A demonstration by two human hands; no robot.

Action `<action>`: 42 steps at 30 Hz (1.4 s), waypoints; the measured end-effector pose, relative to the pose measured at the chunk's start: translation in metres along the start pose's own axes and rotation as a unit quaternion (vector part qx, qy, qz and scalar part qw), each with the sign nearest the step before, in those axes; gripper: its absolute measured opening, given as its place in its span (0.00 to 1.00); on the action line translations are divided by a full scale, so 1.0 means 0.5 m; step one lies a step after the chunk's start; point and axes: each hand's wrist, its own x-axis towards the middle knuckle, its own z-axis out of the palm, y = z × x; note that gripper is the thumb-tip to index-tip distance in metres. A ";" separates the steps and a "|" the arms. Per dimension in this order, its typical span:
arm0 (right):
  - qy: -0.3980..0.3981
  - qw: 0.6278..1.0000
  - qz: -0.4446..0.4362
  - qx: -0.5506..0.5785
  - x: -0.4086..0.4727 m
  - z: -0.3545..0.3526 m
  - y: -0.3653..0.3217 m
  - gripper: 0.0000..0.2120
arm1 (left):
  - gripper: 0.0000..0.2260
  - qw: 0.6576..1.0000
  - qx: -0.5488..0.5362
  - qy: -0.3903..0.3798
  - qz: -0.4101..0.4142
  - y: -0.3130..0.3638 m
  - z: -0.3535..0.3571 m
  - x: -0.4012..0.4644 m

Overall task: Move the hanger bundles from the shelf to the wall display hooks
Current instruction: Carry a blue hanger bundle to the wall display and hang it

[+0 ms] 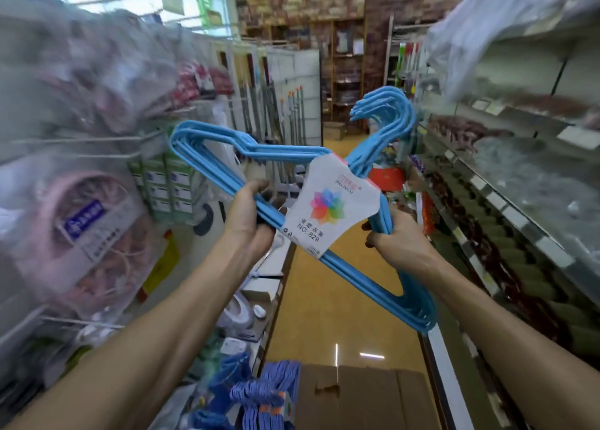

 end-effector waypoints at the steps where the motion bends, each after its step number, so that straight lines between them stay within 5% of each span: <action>1: -0.008 1.000 -0.012 0.007 -0.004 -0.001 -0.006 0.12 | 0.07 1.000 0.003 0.010 0.016 0.007 0.003 -0.017; 16: -0.182 0.957 -0.211 0.079 -0.094 0.050 -0.106 0.14 | 0.02 0.943 -0.030 0.174 0.281 0.072 -0.066 -0.353; 35: -0.412 0.810 -0.389 0.150 -0.491 0.244 -0.419 0.23 | 0.02 0.787 -0.007 0.363 0.499 0.212 -0.224 -0.956; 42: -0.473 0.760 -0.412 0.171 -0.720 0.287 -0.501 0.17 | 0.01 0.745 0.016 0.403 0.532 0.229 -0.279 -1.207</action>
